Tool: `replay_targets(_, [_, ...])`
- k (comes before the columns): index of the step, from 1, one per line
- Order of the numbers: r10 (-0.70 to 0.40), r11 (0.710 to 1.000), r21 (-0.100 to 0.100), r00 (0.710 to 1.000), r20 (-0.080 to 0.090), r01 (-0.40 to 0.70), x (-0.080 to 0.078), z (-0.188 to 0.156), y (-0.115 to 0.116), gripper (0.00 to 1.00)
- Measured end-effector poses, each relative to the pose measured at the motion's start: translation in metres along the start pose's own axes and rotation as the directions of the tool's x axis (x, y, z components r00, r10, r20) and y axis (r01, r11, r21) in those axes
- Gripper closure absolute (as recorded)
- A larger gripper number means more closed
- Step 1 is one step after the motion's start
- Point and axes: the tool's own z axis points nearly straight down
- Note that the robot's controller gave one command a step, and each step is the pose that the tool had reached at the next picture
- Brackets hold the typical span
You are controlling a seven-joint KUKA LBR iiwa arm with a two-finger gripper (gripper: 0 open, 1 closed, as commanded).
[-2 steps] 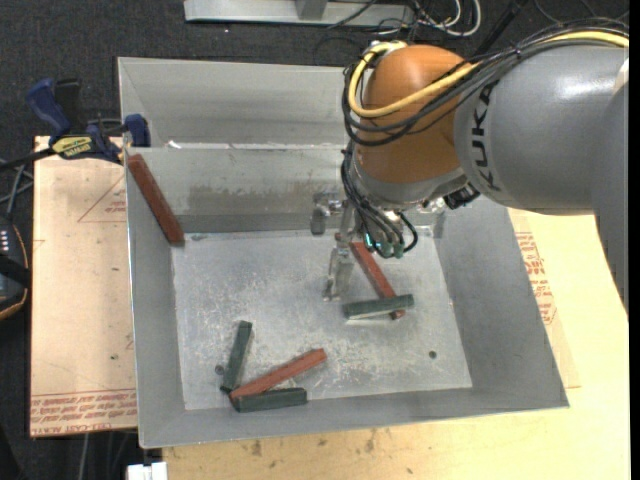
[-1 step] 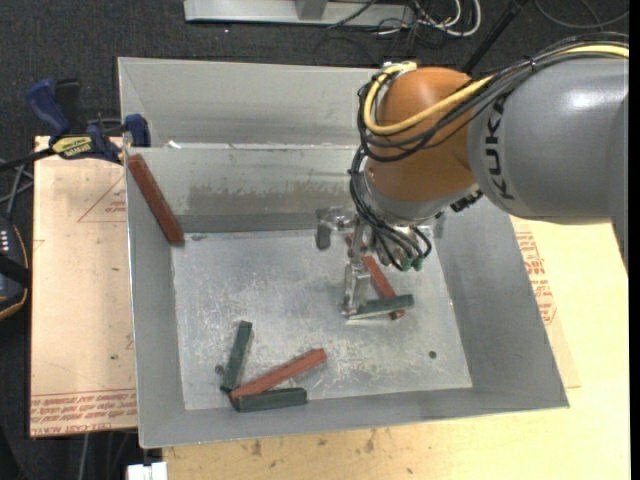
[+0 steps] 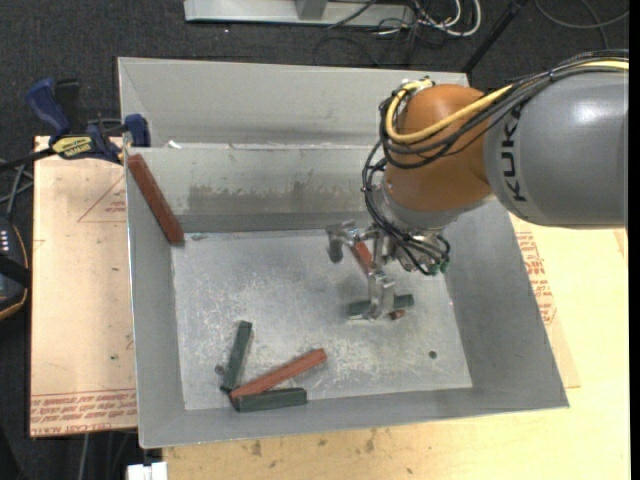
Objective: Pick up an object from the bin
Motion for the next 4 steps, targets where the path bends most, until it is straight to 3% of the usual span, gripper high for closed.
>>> replay_targets(1, [0.095,0.996,-0.002,0.996,0.001,-0.095,0.015,0.03,-0.012,0.0])
replay_targets(2, [-0.26,0.966,-0.001,0.966,0.002,0.26,-0.032,0.069,-0.074,1.0])
replay_targets(3, [-0.26,0.966,-0.001,0.966,0.002,0.26,-0.032,0.069,-0.074,1.0])
replay_targets(4, [-0.283,0.959,-0.005,0.959,-0.002,0.283,-0.027,0.016,-0.078,1.0])
